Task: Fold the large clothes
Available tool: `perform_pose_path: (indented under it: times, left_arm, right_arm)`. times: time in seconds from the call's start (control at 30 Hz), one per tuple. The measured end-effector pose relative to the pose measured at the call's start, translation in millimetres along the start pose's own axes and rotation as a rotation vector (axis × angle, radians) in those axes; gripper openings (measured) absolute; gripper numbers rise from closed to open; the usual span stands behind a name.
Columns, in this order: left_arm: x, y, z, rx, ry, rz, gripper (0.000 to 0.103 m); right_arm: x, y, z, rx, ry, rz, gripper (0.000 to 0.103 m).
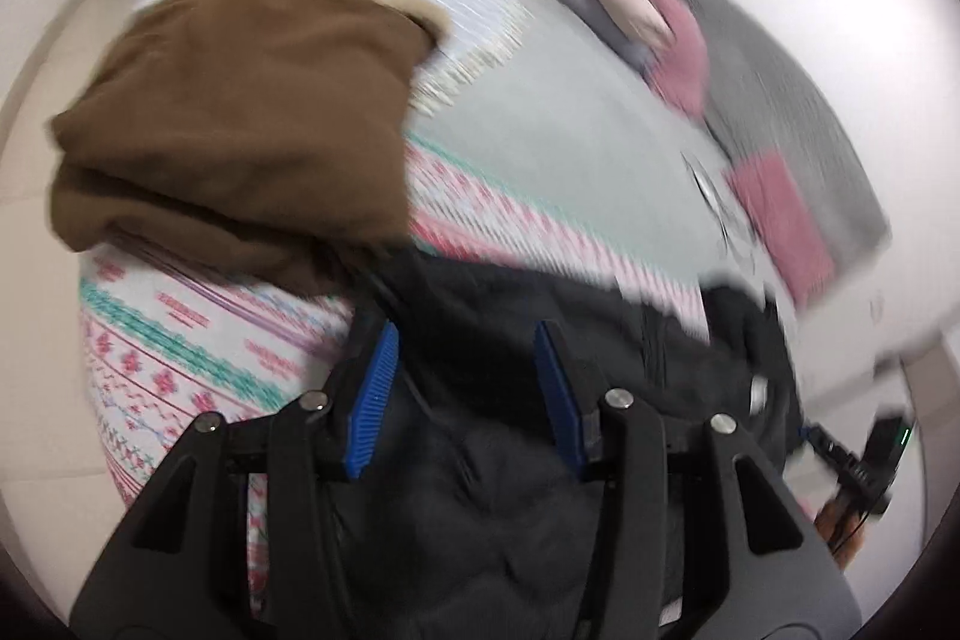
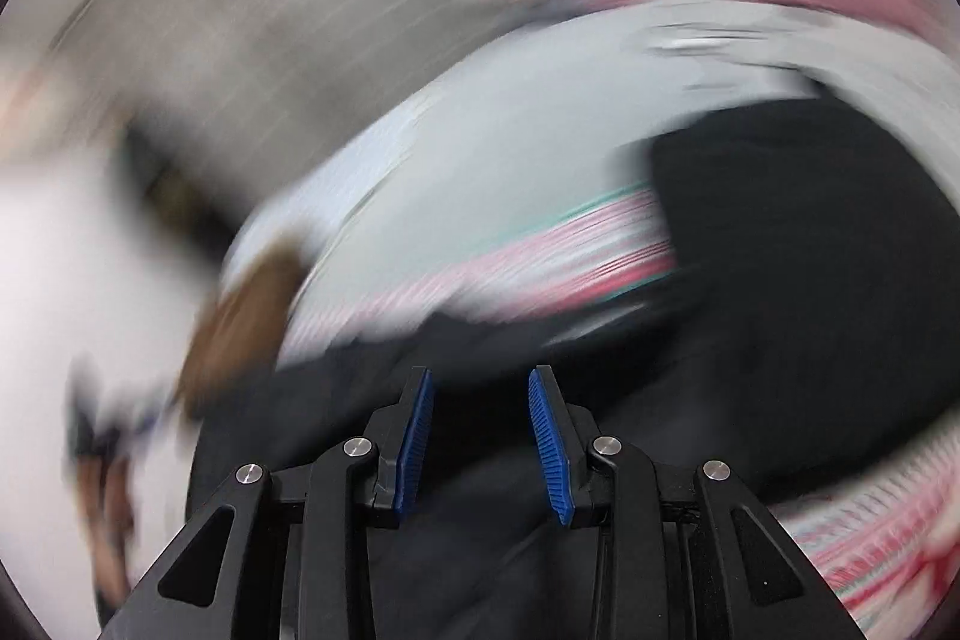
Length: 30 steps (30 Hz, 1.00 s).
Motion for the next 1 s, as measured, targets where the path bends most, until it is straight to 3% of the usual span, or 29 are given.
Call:
perform_pose_path:
  times: [0.03, 0.1, 0.17, 0.23, 0.33, 0.5, 0.73, 0.87, 1.0]
  left_arm:
    - [5, 4, 4, 0.015, 0.019, -0.019, 0.048]
    - [10, 11, 10, 0.019, 0.044, -0.041, 0.048]
    - [10, 16, 12, -0.011, 0.041, -0.053, 0.048]
    - [10, 14, 7, -0.011, 0.012, -0.043, 0.048]
    - [9, 4, 0, 0.028, -0.009, -0.017, 0.048]
    - [9, 13, -8, -0.001, -0.032, -0.028, 0.049]
    - [11, 47, -11, -0.188, -0.006, -0.081, 0.049]
    - [9, 49, -15, -0.239, -0.035, -0.060, 0.049]
    - [12, 39, -27, -0.259, -0.063, -0.028, 0.049]
  right_arm:
    - [13, 14, -34, -0.068, -0.114, -0.064, 0.034]
    - [29, 40, -88, -0.110, -0.273, -0.132, 0.034]
    - [36, 74, -124, -0.090, -0.370, -0.196, 0.034]
    - [33, 107, -141, 0.007, -0.417, -0.224, 0.034]
    - [13, 135, -140, 0.035, -0.362, -0.218, 0.034]
    - [-36, 168, -114, 0.093, -0.241, -0.180, 0.035]
    - [-50, 242, -75, 0.189, -0.119, -0.317, 0.034]
    - [-51, 240, -80, 0.214, -0.113, -0.299, 0.035]
    - [-42, 186, -85, 0.219, -0.128, -0.221, 0.038]
Point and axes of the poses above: each gripper's, at about its wrist camera, not at the fingertips, and y roughly the way its jaws point, z to its right, x to its underside, the point moved 5 cm from there along y, roughly the way its jaws point, and after that the axes turned 12 degrees about -z, right-handed, at the moved point
